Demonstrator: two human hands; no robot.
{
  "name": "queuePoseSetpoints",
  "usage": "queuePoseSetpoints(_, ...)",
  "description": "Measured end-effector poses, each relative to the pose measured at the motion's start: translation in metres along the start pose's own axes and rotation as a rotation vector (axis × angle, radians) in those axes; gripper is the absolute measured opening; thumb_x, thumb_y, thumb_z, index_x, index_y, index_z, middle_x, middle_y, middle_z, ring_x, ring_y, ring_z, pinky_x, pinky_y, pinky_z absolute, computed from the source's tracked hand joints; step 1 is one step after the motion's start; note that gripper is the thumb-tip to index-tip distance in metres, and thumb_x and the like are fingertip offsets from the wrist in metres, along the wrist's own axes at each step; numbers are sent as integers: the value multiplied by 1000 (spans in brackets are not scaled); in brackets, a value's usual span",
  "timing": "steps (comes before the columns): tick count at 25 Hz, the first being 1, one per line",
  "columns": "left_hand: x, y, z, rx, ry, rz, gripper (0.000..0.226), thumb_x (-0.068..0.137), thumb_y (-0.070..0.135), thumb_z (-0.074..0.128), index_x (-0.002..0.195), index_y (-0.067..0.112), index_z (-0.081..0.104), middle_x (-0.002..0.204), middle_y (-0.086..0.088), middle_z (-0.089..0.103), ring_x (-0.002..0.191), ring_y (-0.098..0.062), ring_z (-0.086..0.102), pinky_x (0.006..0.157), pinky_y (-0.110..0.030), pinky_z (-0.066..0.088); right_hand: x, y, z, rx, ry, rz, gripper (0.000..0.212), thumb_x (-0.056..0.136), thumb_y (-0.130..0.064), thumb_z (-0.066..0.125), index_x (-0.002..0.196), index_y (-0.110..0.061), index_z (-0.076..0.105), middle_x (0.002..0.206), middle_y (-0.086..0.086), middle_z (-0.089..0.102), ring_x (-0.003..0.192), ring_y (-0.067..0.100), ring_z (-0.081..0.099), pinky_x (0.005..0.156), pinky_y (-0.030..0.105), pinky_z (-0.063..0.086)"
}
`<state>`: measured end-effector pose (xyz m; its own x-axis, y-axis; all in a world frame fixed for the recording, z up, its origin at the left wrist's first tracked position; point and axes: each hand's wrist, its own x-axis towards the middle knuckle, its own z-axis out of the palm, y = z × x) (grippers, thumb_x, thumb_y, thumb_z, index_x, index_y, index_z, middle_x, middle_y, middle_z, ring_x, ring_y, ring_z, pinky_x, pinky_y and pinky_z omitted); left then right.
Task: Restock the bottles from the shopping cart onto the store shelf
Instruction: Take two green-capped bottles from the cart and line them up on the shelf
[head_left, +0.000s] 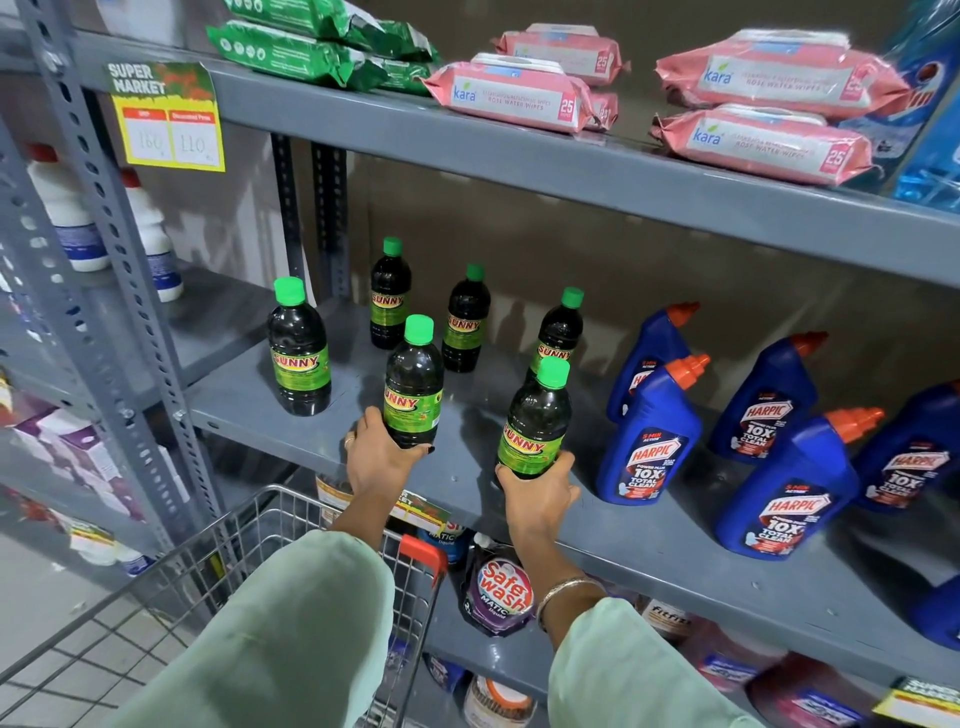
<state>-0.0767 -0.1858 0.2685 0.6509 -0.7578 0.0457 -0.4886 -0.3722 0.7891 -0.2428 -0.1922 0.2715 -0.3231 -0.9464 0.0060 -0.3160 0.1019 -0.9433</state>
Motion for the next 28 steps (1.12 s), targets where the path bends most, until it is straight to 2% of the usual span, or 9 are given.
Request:
queuePoseSetpoints(6,3,0,1,31,-2,-7,67,64,34,79,112,6,42,122,-16,57,117,-39,45,91,-52,47,2,2,1,-19,6,-1,60,66,-15,76,115,-8,41,107,16,62,111,28,34,78,37,43)
queuePoseSetpoints(17,5,2,6,86,28,-33,66,67,35,77,113,5,39,125,-17,55,117,-40,44,87,-53,47,2,-2,-2,-18,-45,-4,60,71,-15,75,118,-8,40,113,14,61,116,28,35,80,31,37)
queuePoseSetpoints(23,7,3,6,106,21,-44,67,68,35,76,116,5,39,126,-17,54,119,-39,43,89,-52,46,2,-5,-3,-39,-52,4,63,72,-15,75,122,-9,39,118,15,59,120,29,36,89,38,43)
queuePoseSetpoints(28,6,1,8,106,29,-38,67,69,34,76,117,4,39,127,-18,54,119,-40,42,89,-53,46,3,-4,-5,-35,-90,21,65,73,-15,74,126,-10,38,122,15,56,122,28,36,95,38,42)
